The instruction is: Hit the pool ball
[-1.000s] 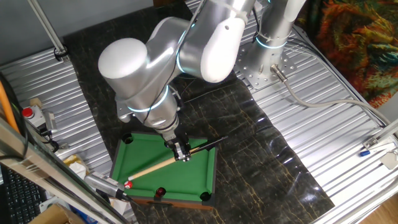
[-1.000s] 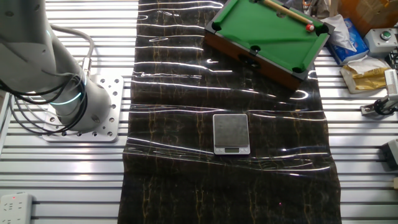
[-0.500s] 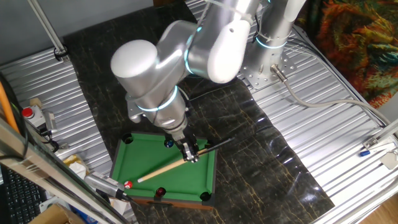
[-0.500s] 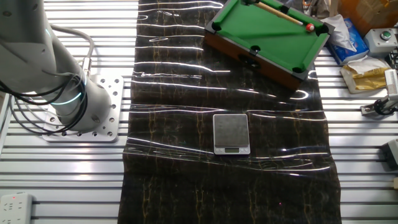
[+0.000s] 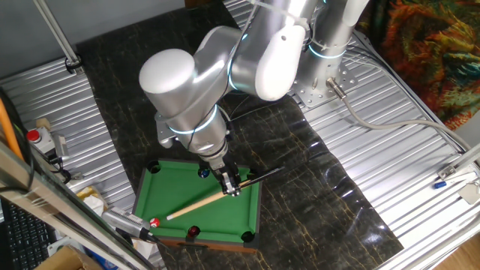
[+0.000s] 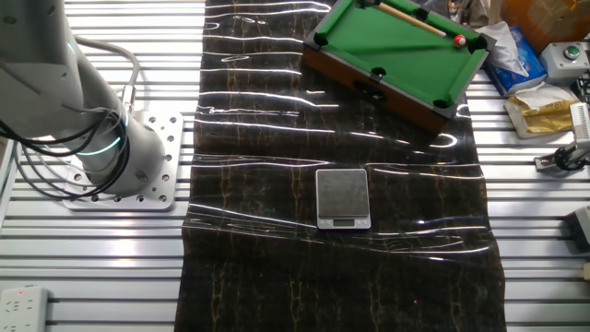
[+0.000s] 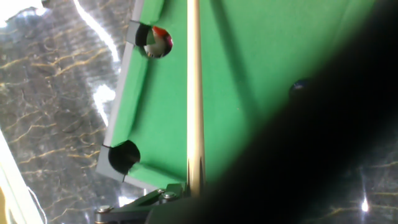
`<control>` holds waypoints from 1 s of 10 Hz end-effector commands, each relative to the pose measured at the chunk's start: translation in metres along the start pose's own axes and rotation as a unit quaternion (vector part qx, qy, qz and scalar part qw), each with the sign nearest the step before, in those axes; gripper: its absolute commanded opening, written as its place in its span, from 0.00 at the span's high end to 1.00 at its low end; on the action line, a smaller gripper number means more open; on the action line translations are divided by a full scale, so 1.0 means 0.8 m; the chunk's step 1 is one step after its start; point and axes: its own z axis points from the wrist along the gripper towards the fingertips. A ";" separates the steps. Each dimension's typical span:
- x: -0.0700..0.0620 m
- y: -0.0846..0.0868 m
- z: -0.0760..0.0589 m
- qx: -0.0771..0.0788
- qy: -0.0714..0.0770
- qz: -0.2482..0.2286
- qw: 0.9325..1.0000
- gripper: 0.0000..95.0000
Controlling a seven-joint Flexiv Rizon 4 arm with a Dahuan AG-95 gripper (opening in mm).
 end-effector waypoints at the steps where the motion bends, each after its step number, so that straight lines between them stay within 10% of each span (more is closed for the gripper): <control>1: -0.005 -0.002 0.010 -0.002 -0.013 0.000 1.000 1.00; 10: -0.038 -0.008 0.003 0.001 -0.027 -0.018 0.999 1.00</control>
